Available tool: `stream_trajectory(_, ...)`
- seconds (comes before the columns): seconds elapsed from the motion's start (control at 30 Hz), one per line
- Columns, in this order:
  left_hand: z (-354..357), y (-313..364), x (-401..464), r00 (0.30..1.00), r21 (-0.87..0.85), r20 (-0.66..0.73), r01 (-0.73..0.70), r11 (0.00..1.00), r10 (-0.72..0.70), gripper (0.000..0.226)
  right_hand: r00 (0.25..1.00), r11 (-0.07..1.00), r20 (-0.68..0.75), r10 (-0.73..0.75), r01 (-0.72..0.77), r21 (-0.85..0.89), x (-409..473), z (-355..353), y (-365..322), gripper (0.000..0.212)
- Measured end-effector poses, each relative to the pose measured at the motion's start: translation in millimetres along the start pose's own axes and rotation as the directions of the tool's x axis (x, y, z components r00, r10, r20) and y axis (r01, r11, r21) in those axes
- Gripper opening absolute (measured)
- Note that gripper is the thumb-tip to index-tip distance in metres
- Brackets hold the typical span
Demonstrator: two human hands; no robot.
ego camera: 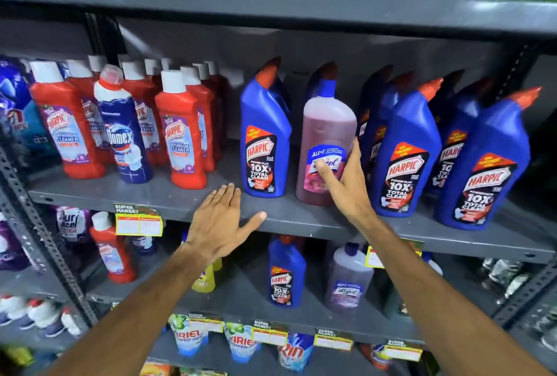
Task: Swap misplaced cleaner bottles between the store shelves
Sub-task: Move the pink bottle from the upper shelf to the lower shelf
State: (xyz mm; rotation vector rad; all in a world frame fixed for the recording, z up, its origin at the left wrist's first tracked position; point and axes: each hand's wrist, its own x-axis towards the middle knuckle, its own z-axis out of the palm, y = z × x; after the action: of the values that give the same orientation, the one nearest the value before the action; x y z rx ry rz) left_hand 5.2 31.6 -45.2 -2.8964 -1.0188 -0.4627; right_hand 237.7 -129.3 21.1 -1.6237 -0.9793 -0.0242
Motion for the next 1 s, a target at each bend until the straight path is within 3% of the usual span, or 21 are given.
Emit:
stream_trajectory(0.13,1.3,0.4,-0.7,1.0,0.016,0.003,0.008,1.0,-0.008,0.118,0.995,0.994,0.07,0.076,-0.082,0.077,2.5,-6.9,1.9,0.074)
stream_trajectory(0.33,-2.3,2.2,-1.9,1.0,0.017,0.003,0.02,1.0,-0.02,0.115,0.984,0.972,0.076,0.16,-0.17,0.16,6.5,-10.5,-0.5,0.07)
stream_trajectory(0.6,-2.4,3.8,-5.1,1.0,-0.001,0.016,0.02,1.0,-0.02,0.112,0.99,0.99,-0.066,0.124,-0.118,0.083,-6.1,-16.3,-15.6,0.09)
stream_trajectory(0.87,27.3,17.9,-74.1,0.956,-0.027,-0.262,-0.144,0.989,0.132,0.091,0.986,0.998,-0.157,0.049,-0.042,0.043,-70.8,-33.8,-35.5,0.075)
stream_trajectory(1.0,58.4,22.4,-111.1,0.952,-0.047,-0.233,-0.212,0.976,0.196,0.091,0.978,0.996,-0.198,0.071,-0.06,0.063,-106.9,-41.2,-43.7,0.073)
